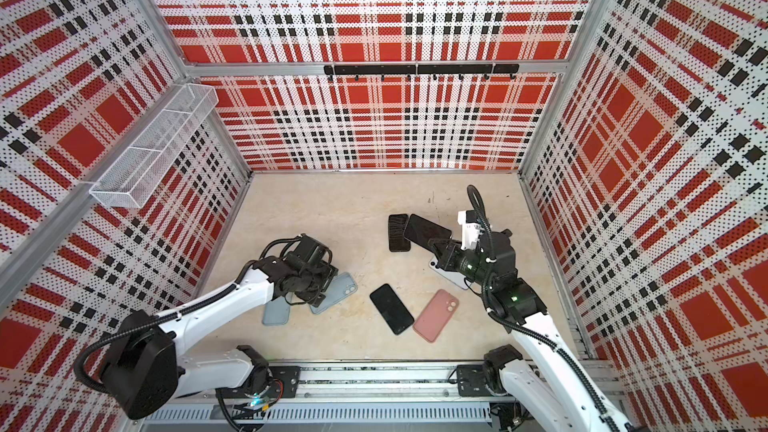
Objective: Put the phone into the phone case
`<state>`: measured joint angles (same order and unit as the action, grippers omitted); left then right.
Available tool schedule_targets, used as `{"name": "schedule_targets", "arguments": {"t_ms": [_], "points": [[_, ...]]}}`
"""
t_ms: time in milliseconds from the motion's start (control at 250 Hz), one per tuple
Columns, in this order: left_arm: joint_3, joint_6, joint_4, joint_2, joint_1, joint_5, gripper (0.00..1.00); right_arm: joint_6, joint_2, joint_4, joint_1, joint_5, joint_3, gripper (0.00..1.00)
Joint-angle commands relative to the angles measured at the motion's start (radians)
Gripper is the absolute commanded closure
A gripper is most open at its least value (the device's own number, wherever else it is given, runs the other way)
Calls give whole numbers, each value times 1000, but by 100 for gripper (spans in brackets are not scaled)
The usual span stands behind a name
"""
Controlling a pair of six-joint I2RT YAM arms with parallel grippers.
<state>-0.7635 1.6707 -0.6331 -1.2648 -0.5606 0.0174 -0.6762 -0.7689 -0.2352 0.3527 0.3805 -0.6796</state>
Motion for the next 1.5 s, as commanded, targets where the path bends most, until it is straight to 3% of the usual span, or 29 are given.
{"name": "schedule_targets", "arguments": {"t_ms": [0,328,620,920,988,1093,1177,1269,1497], "points": [[14,165,17,-15,48,54,30,17,19,112,-3,25,8,100],[13,213,61,-134,148,-5,35,21,40,114,-4,28,20,100],[-2,214,132,-258,149,-68,44,32,69,87,-4,11,25,100],[-12,203,166,-333,152,-79,92,41,89,61,-5,-12,25,100],[-19,195,170,-344,155,-85,100,41,92,59,-4,-20,25,100],[-45,160,169,-359,163,-93,100,42,94,56,-5,-28,23,100],[-116,60,125,-374,173,-81,100,41,92,50,-4,-30,20,100],[-276,-141,4,-412,176,-38,100,49,94,35,-5,-39,13,100],[-775,-930,-270,-632,95,-37,100,120,98,-68,-10,-89,-49,100]]}}
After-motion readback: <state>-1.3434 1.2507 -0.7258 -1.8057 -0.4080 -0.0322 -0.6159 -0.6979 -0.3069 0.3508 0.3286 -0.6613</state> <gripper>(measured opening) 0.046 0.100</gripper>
